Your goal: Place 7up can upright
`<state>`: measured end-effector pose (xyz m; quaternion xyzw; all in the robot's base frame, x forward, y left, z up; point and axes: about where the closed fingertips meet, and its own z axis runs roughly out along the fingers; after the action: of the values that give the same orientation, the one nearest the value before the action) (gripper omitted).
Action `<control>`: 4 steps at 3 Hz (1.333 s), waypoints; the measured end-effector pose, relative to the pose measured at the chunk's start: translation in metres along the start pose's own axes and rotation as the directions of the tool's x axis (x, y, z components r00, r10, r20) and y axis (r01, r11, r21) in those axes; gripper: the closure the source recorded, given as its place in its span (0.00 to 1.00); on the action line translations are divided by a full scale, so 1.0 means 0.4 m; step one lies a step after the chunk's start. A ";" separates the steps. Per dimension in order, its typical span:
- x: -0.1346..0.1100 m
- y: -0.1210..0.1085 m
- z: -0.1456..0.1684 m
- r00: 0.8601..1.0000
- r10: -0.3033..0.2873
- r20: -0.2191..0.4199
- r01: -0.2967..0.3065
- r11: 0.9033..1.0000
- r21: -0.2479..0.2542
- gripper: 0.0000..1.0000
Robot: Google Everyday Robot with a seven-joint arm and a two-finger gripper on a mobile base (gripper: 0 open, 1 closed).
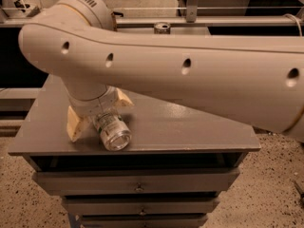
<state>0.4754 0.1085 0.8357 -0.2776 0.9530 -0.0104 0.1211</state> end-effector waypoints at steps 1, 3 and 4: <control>-0.002 -0.009 0.013 1.000 0.014 -0.004 -0.014 0.999 0.039 0.39; -0.033 -0.064 -0.017 0.997 0.031 0.071 -0.035 0.998 0.043 0.88; -0.108 -0.132 -0.090 0.977 0.006 0.213 0.003 0.999 -0.042 1.00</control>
Offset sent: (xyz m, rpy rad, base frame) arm 0.0180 -0.0174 -0.0019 -0.0279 -0.0629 -0.0646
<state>0.5302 0.0851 0.8849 -0.2789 0.9348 0.0395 0.2166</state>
